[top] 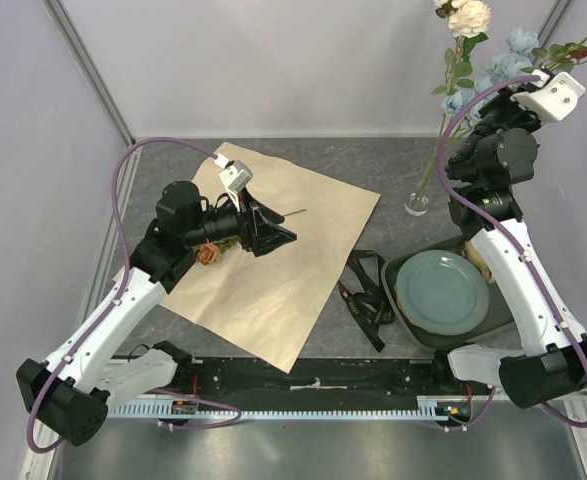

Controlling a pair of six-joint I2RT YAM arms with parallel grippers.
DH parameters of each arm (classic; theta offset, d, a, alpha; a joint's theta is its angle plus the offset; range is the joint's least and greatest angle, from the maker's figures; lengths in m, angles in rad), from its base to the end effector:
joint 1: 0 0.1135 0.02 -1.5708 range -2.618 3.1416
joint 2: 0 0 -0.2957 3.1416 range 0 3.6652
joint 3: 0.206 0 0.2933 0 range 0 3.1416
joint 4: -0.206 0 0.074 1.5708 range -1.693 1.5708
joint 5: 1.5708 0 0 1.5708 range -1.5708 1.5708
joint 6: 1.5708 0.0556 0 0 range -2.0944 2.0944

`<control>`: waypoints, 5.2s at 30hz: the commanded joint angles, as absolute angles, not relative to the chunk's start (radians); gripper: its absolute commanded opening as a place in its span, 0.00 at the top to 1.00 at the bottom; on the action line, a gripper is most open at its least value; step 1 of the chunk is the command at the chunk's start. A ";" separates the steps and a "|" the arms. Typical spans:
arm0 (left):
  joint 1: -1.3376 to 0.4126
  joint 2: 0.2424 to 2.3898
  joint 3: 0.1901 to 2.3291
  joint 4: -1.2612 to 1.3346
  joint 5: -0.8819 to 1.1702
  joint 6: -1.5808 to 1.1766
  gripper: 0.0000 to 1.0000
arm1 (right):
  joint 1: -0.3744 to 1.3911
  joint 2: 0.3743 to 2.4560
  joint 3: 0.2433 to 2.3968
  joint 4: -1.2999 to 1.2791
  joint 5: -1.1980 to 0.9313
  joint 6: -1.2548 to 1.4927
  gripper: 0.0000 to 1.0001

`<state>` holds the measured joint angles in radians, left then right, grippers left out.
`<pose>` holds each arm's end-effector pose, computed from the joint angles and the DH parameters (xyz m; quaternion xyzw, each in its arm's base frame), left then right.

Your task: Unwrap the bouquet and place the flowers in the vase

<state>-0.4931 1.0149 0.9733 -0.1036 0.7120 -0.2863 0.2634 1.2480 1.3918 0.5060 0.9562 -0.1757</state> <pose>0.2190 -0.1589 0.3959 0.2999 0.6818 -0.4768 0.4668 0.2881 0.0307 0.5586 0.3163 0.4749 -0.1694 0.8036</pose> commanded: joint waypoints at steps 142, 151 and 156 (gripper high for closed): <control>-0.497 1.017 1.002 -0.084 0.741 -0.267 0.27 | 0.215 1.545 1.290 0.423 0.678 -0.170 1.00; -0.497 1.016 1.002 -0.081 0.744 -0.271 0.27 | 0.213 1.529 1.252 0.433 0.683 -0.164 0.88; -0.497 1.017 1.000 -0.080 0.745 -0.272 0.27 | 0.215 1.522 1.252 0.428 0.684 -0.164 0.81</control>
